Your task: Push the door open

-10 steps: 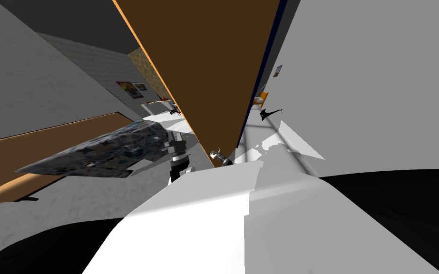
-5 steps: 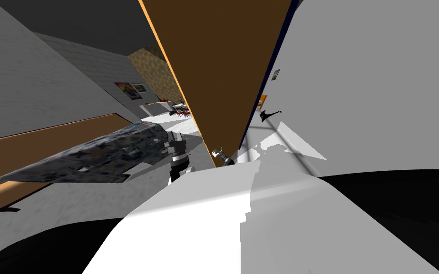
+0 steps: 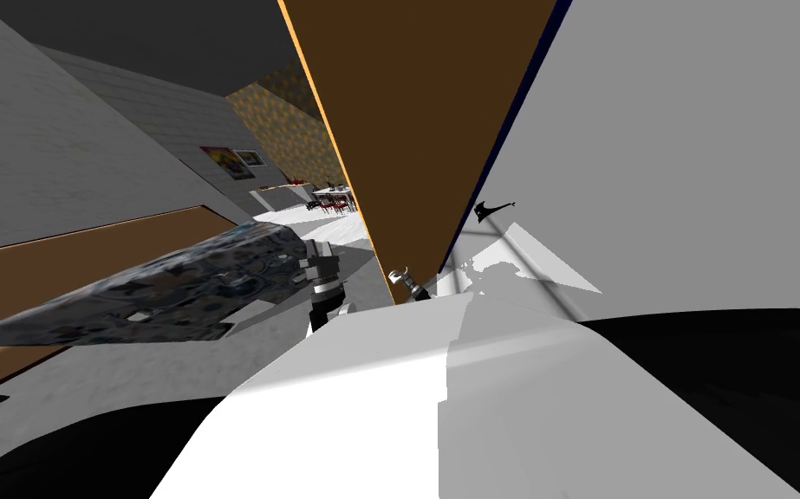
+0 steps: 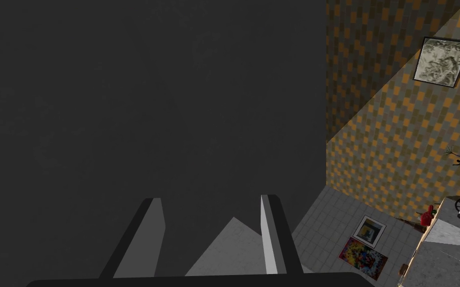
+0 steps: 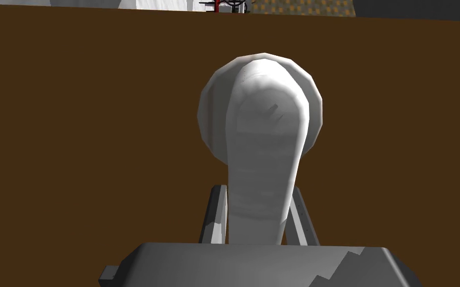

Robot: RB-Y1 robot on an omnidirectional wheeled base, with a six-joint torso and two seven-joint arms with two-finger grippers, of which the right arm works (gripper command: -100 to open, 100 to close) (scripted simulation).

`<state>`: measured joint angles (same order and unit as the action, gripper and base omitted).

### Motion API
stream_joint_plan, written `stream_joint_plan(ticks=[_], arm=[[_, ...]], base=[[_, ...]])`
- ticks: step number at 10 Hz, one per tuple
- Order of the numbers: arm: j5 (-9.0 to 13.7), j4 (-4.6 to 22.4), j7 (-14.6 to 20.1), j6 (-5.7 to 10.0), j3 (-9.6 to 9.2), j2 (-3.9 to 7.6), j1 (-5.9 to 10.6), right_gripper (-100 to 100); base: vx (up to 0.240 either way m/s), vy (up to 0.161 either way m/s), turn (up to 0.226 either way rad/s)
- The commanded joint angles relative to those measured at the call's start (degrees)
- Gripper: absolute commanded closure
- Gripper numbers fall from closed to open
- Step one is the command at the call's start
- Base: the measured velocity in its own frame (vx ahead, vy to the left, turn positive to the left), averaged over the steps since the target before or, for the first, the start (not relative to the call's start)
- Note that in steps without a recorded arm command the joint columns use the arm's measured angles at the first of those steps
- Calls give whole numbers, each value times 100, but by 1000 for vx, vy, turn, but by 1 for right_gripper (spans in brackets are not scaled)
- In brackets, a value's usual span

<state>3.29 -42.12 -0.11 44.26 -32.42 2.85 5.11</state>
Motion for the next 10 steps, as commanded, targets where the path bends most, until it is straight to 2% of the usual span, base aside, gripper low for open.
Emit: stream_joint_plan(ticks=[1,4,10], arm=[[17,-165,0,-127,48,103,-54,100],[73,-116,-40,-110,270,114,-28,100],[171,-28,-110,-81,666,81,17,100]], base=[[11,6,13],[70,87,-46],[97,124,-38]])
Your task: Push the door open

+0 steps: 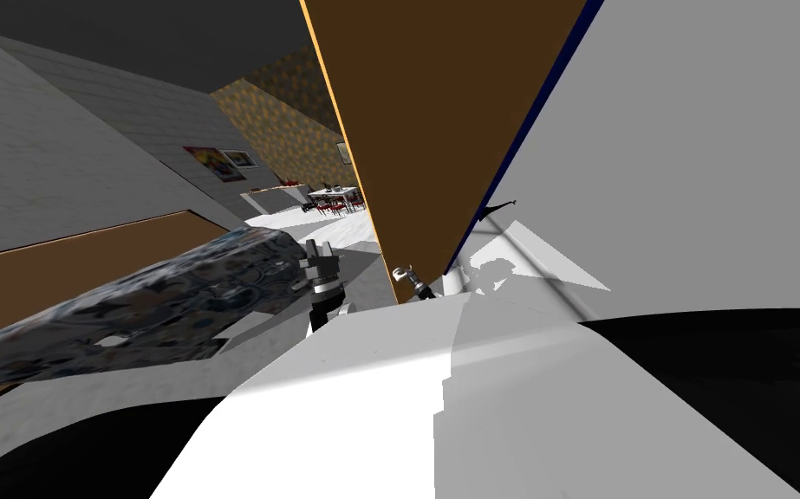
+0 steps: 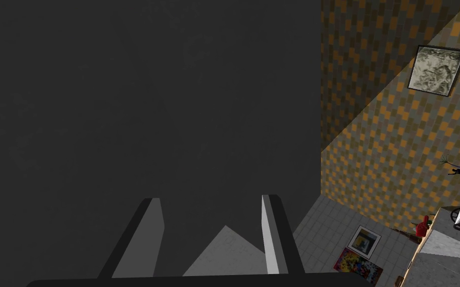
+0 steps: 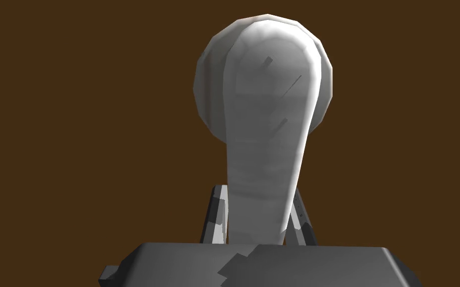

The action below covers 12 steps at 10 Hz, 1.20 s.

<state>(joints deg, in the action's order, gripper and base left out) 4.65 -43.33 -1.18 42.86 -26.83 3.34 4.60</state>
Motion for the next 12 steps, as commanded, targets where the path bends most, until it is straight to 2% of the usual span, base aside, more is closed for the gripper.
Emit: stream_joint_plan(ticks=[1,6,11,12], arm=[[49,105,-13,62,163,22,75,100],[137,183,-75,88,515,-79,116,100],[227,263,-139,115,877,-276,157,100],[234,201,-134,75,883,-183,117,100]], base=[[80,133,-50],[101,139,-47],[108,154,-57],[60,38,-38]])
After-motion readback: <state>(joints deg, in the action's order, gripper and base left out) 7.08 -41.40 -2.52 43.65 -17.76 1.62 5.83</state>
